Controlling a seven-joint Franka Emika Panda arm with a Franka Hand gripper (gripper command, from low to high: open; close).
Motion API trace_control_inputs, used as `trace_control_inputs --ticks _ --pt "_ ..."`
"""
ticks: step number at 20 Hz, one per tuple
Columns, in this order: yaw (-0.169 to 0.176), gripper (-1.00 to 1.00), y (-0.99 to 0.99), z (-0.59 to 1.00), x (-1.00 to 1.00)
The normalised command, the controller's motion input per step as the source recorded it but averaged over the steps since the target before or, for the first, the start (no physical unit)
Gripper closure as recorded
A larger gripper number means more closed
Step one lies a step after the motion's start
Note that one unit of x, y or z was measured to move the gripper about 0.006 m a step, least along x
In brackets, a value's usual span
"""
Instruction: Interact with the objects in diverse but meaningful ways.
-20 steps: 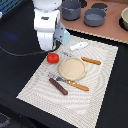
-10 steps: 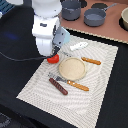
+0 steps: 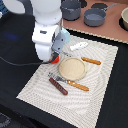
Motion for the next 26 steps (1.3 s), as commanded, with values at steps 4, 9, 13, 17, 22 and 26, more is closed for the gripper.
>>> trace_control_inputs --ticks 4,9,13,17,22,26 --pt "0.000 1.00 -0.04 -0.43 0.00" --pt "0.000 1.00 -0.05 -0.34 0.00" --pt "-0.027 1.00 -0.01 -0.09 0.20" --pt "-0.050 1.00 -0.01 0.00 0.24" --pt "-0.029 1.00 -0.03 0.09 0.20" --pt "-0.010 1.00 -0.33 0.67 -0.16"
